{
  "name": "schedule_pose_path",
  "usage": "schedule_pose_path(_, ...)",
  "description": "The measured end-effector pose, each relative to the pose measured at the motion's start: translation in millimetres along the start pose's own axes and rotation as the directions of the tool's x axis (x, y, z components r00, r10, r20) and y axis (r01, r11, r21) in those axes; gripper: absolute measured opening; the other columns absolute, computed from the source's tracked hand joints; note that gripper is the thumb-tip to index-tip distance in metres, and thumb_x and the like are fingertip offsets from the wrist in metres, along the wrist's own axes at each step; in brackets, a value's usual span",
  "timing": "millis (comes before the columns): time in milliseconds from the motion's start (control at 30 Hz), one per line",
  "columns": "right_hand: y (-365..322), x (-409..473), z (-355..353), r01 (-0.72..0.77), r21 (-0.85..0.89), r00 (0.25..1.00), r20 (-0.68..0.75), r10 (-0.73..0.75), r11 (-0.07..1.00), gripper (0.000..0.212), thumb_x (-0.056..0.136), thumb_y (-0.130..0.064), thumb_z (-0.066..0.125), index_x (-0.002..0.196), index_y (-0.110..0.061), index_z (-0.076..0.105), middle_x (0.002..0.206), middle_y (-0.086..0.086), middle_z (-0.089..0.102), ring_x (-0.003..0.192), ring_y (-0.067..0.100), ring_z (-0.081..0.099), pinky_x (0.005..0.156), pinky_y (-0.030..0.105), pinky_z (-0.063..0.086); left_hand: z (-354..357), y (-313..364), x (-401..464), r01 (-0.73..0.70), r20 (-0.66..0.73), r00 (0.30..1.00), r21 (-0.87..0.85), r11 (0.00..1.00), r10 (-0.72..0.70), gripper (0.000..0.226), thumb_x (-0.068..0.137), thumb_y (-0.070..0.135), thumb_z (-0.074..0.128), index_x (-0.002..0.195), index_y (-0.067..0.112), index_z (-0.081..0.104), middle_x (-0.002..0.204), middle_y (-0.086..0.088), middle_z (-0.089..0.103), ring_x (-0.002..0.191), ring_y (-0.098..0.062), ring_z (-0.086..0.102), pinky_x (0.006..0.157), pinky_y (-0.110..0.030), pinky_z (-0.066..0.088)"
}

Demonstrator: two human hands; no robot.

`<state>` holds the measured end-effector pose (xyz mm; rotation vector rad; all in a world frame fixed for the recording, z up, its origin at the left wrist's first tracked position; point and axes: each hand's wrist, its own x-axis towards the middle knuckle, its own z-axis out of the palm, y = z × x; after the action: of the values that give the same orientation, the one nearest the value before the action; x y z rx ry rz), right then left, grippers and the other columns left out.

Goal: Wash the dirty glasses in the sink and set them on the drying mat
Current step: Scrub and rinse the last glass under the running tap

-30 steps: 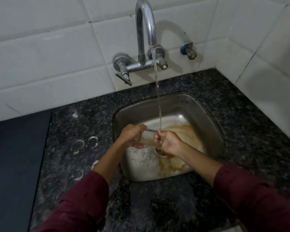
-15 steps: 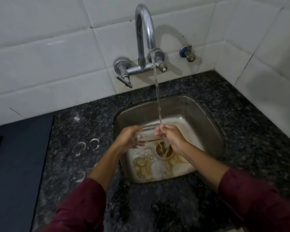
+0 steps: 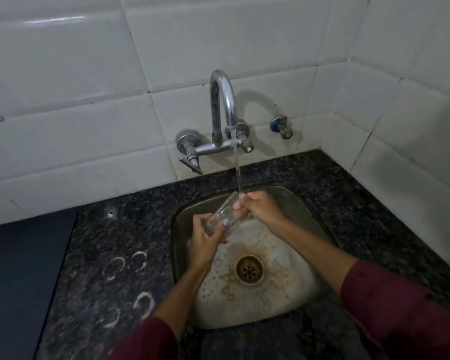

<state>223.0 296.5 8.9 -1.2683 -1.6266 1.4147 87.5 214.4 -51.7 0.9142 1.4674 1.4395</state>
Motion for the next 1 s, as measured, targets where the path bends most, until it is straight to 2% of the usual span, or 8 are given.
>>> schedule_pose_path(100,-3,-1,-6,0.268,-0.204,0.963,0.075,-0.258,0.942,0.029,0.097,-0.019,0.048,0.077,-0.013,0.068,0.067,-0.003,0.069,0.065,0.006,0.066,0.069,0.024,0.053,-14,16,12,0.277,0.337,0.92,-0.198,0.94,-0.2,0.053,0.064,0.025,0.083,0.106,0.009,0.054,0.094,-0.017,0.065,0.075,-0.026,0.067,0.057,-0.035,0.057)
schedule_pose_path(200,-6,-2,-12,0.463,-0.273,0.88,0.253,-0.402,0.843,0.027,0.094,-0.02,0.052,0.078,-0.007,0.069,0.069,-0.004,0.068,0.067,0.003,0.066,0.069,0.015,0.05,-23,34,19,0.407,0.62,0.699,0.065,0.911,-0.357,0.039,0.066,0.008,0.075,0.103,0.005,0.063,0.09,-0.018,0.067,0.076,-0.028,0.069,0.072,-0.045,0.058)
schedule_pose_path(367,-15,0,-10,0.285,-0.253,0.949,0.209,-0.236,0.924,0.033,0.098,-0.023,0.047,0.075,-0.009,0.066,0.068,0.01,0.07,0.066,0.017,0.069,0.072,0.028,0.055,2,39,15,0.128,0.297,0.92,0.39,0.912,-0.256,0.049,0.064,0.007,0.082,0.105,0.006,0.054,0.095,-0.009,0.063,0.077,-0.019,0.066,0.07,-0.038,0.06)
schedule_pose_path(500,-29,-3,-1,0.204,-0.519,0.979,0.083,-0.188,0.83,0.041,0.1,-0.029,0.039,0.08,-0.009,0.069,0.071,0.009,0.072,0.081,0.023,0.07,0.091,0.036,0.046,15,31,14,-0.116,0.147,0.989,0.812,0.572,-0.009,0.063,0.061,0.034,0.08,0.107,0.012,0.043,0.103,-0.01,0.065,0.089,-0.031,0.065,0.077,-0.041,0.055)
schedule_pose_path(667,-31,-5,-11,0.218,-0.412,0.976,0.075,-0.205,0.885,0.035,0.1,-0.027,0.04,0.078,-0.013,0.064,0.074,0.008,0.07,0.068,0.015,0.064,0.071,0.029,0.05,8,44,24,0.081,0.365,0.905,0.355,0.931,-0.218,0.064,0.059,0.025,0.085,0.114,0.013,0.055,0.102,-0.01,0.068,0.082,-0.021,0.069,0.073,-0.043,0.06)
schedule_pose_path(767,-21,-6,-16,0.263,-0.122,0.956,0.167,-0.241,0.957,0.034,0.1,-0.02,0.038,0.078,-0.011,0.061,0.068,0.008,0.067,0.063,0.015,0.063,0.065,0.025,0.051,-2,52,32,0.408,0.573,0.749,-0.001,0.913,-0.333,0.048,0.066,0.012,0.077,0.111,0.005,0.063,0.098,-0.016,0.069,0.086,-0.028,0.067,0.077,-0.045,0.055)
schedule_pose_path(933,-25,-5,-19,0.19,-0.372,0.979,0.135,-0.15,0.909,0.032,0.1,-0.022,0.04,0.081,-0.01,0.063,0.065,0.0,0.066,0.063,0.006,0.064,0.066,0.021,0.049,9,53,41,0.197,0.422,0.848,0.309,0.93,-0.32,0.051,0.067,0.014,0.079,0.115,0.006,0.061,0.102,-0.01,0.068,0.091,-0.025,0.065,0.088,-0.046,0.055)
schedule_pose_path(1000,-30,1,-14,0.092,-0.484,0.994,0.092,-0.054,0.87,0.028,0.097,-0.021,0.044,0.078,-0.012,0.062,0.072,0.007,0.071,0.074,0.018,0.069,0.078,0.031,0.052,21,55,40,-0.015,0.314,0.92,0.629,0.777,-0.235,0.067,0.062,0.028,0.081,0.12,0.011,0.052,0.113,-0.007,0.064,0.099,-0.026,0.064,0.09,-0.046,0.053)
